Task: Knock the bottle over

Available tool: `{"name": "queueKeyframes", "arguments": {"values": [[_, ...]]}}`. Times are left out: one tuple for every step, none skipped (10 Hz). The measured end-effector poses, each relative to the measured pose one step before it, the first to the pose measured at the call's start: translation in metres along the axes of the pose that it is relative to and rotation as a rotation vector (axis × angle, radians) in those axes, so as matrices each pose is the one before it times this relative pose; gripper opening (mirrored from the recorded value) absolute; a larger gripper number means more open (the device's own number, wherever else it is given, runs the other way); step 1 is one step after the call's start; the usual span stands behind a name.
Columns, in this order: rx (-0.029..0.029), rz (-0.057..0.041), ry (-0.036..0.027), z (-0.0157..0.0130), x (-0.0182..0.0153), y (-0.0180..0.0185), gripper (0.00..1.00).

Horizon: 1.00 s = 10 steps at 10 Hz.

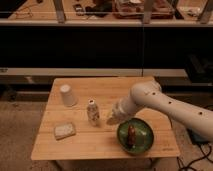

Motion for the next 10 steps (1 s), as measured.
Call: {"name": "queueKeyframes", "arguments": {"values": [[0.01664,0.02002,-0.03498,0.00591,-0.00871,0.007,0.03],[0.03319,0.0299,-0.03331,0.00819,-0.00736,0.00983,0.0],[0.04447,0.02461,-0.0333,0.0096,-0.00646,0.009,0.0],[0.02547,0.00233,-0.02047,0.00725,-0.00278,0.00293,0.0],[0.02031,-0.00966,-0.01842,0.00777,-0.00138,-0.00087,0.0],[0.01118,-0.01583,-0.0152,0.00686,-0.00027,-0.00312,0.0],[0.00433,-0.01741,-0.01532,0.00815,0.00086,-0.00368,0.0],[0.00207,-0.01493,-0.01261,0.00777,0.00196,-0.00385,0.0],[0.00272,-0.00934,-0.01021,0.0069,0.00242,-0.00234,0.0],[0.00759,-0.00494,-0.00869,0.00582,0.00217,-0.00185,0.0]]}}
